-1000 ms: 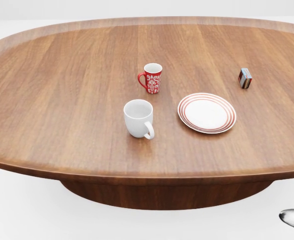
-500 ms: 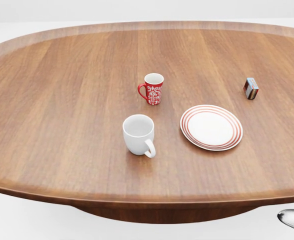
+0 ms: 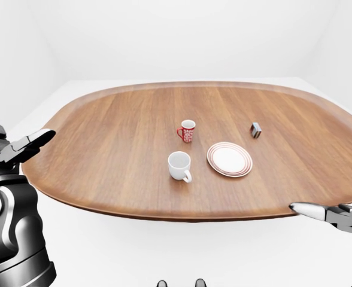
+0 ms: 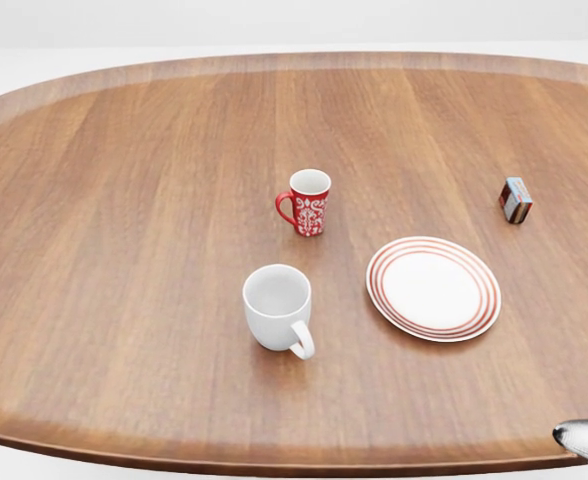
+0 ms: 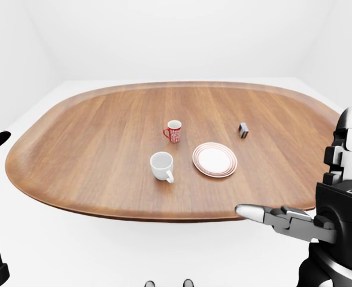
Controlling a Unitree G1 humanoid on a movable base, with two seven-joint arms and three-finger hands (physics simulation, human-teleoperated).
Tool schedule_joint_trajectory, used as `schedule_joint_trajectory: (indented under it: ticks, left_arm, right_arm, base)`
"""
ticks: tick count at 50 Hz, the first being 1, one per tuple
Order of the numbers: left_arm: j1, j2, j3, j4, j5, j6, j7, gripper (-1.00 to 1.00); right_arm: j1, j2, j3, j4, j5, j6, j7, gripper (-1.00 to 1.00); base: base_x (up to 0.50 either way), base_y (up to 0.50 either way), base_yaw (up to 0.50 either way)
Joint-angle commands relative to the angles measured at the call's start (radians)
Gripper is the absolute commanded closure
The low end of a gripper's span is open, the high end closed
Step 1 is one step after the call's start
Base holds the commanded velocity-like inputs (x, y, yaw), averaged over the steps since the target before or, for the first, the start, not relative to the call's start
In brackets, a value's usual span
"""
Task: Put the white mug on the plate.
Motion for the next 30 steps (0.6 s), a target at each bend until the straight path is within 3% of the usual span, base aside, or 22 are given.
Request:
schedule_joint_trajectory:
  ticks: [1, 30]
  left_arm:
    - [0.002, 0.001, 0.005, -0.015, -0.005, 0.000, 0.005, -1.00]
    - [-0.003, 0.003, 0.002, -0.005, -0.005, 0.000, 0.003, -1.00]
  right_arm:
    - [0.001, 0.001, -0.002, -0.003, 0.002, 0.000, 0.002, -1.00]
    - [0.002, 0.002, 0.013, 0.010, -0.011, 0.000, 0.006, -1.00]
  base:
    - [0.23, 0.00, 0.00]
    - [0.23, 0.00, 0.00]
